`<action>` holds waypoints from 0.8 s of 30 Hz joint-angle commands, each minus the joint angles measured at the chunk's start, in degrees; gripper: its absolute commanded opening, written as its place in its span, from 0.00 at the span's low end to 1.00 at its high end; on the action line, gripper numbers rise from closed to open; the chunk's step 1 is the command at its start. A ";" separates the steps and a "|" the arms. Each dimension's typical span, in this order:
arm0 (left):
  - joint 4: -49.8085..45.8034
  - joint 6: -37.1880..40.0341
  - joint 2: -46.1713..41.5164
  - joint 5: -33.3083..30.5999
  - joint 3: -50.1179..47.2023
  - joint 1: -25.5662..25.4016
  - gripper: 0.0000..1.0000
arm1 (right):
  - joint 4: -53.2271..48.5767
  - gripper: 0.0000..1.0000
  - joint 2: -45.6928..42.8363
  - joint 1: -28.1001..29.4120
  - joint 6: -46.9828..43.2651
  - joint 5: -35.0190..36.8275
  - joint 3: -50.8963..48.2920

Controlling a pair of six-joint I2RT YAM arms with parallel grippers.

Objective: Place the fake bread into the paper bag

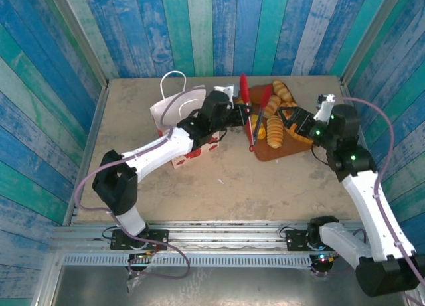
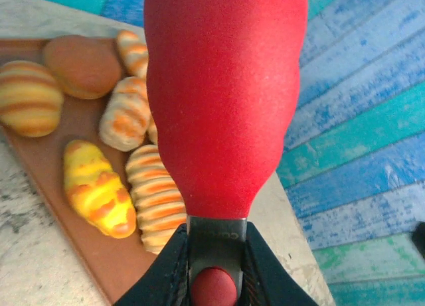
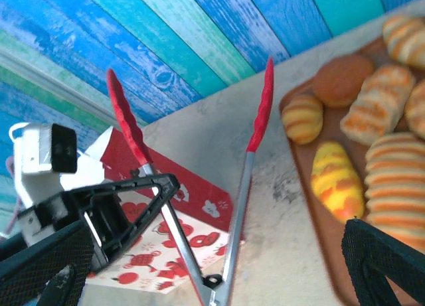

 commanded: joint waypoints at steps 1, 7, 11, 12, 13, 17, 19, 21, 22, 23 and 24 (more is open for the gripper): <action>10.30 -6.95 -10.24 -3.31 -2.23 0.21 0.00 | -1.31 1.00 -2.64 0.02 -8.78 1.80 -0.89; 12.86 -10.96 -12.69 -3.95 -4.05 0.24 0.00 | -0.83 1.00 -1.53 2.07 -12.08 -2.99 0.30; 14.10 -13.29 -12.72 -3.70 -4.23 0.26 0.00 | 2.12 1.00 1.45 6.29 -11.64 -4.90 0.87; 14.48 -13.73 -12.72 -3.57 -4.27 0.24 0.00 | 2.92 1.00 2.05 7.36 -11.37 -4.71 0.91; 14.80 -14.02 -12.72 -3.37 -4.27 0.24 0.00 | 3.89 1.00 2.61 8.60 -11.18 -4.38 1.14; 14.93 -14.59 -12.73 -3.27 -3.97 0.31 0.00 | 7.61 1.00 4.43 12.63 -10.70 -2.06 1.42; 15.03 -14.95 -12.63 -2.66 -3.83 0.24 0.00 | 7.89 1.00 5.79 14.14 -10.70 0.31 2.20; 14.71 -15.15 -12.37 -2.12 -3.34 0.25 0.00 | 7.45 1.00 7.67 15.62 -11.00 3.73 3.55; 14.50 -15.26 -12.32 -1.89 -3.11 0.24 0.00 | 7.14 1.00 8.69 16.25 -11.33 5.27 4.68; 14.42 -15.27 -12.32 -1.79 -3.09 0.25 0.00 | 7.06 1.00 9.77 16.88 -12.02 6.31 5.81; 14.46 -15.35 -12.36 -1.90 -3.17 0.25 0.00 | 6.81 1.00 10.73 17.47 -12.66 7.41 6.93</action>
